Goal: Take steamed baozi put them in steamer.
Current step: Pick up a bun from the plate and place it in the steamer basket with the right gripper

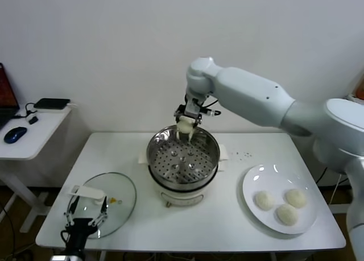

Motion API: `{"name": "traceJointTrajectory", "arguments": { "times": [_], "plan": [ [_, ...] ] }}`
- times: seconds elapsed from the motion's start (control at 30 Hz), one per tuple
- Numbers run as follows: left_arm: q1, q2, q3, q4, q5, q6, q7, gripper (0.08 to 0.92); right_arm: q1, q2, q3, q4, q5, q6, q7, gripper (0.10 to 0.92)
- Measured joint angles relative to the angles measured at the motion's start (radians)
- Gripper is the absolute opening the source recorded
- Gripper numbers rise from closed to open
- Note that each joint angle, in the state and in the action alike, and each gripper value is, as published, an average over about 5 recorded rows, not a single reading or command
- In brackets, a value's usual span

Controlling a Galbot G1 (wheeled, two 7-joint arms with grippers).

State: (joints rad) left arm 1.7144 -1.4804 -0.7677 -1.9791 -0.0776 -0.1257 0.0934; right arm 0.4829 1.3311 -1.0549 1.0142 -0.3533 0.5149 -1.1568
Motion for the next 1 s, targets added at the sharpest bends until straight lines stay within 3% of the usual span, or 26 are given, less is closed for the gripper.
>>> {"name": "traceJointTrajectory", "arguments": {
  "times": [1.0],
  "plan": [
    [-0.001,0.000,-0.004,0.019,-0.004,-0.004,-0.001,0.823,-0.175,0.086,0.101,-0.128,-0.224,0.069,0.023,0.661]
  ]
}}
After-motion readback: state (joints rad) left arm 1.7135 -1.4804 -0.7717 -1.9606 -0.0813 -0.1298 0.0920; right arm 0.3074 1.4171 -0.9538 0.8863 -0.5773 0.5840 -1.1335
